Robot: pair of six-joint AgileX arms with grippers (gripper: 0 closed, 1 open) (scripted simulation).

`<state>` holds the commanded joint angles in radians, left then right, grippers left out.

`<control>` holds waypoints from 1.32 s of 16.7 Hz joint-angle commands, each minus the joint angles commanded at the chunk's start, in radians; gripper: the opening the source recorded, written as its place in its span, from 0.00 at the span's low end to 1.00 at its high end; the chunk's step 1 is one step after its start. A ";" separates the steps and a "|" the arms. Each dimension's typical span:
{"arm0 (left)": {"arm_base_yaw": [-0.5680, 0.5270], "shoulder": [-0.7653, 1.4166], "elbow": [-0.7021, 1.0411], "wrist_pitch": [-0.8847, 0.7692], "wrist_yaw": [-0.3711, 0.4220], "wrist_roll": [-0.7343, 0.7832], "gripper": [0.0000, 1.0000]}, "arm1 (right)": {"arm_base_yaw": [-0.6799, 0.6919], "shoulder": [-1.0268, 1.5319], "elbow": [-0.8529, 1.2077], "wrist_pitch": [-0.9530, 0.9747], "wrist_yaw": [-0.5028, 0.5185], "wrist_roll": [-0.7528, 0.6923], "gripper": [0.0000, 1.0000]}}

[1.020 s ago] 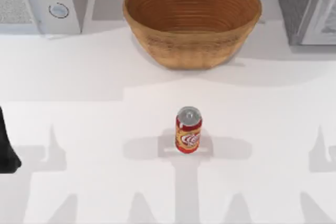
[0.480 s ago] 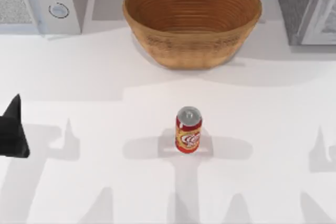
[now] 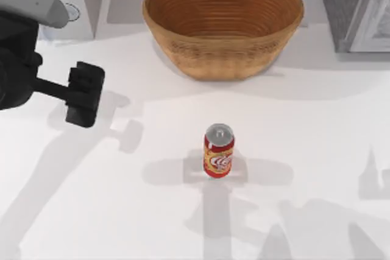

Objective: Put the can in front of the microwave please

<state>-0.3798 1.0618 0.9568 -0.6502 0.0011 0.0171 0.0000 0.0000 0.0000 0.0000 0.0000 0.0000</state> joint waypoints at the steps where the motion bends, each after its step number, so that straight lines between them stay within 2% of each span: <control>1: -0.035 0.100 0.090 -0.061 0.000 0.001 1.00 | 0.000 0.000 0.000 0.000 0.000 0.000 1.00; 7: -0.234 0.664 0.603 -0.407 0.000 0.007 1.00 | 0.000 0.000 0.000 0.000 0.000 0.000 1.00; 12: -0.357 1.012 0.922 -0.622 0.001 0.009 1.00 | 0.000 0.000 0.000 0.000 0.000 0.000 1.00; 16: -0.405 1.149 1.049 -0.707 0.001 0.010 1.00 | 0.000 0.000 0.000 0.000 0.000 0.000 1.00; 22: -0.404 1.158 1.056 -0.711 0.001 0.010 1.00 | 0.000 0.000 0.000 0.000 0.000 0.000 1.00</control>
<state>-0.7833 2.2202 2.0132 -1.3613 0.0021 0.0270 0.0000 0.0000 0.0000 0.0000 0.0000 0.0000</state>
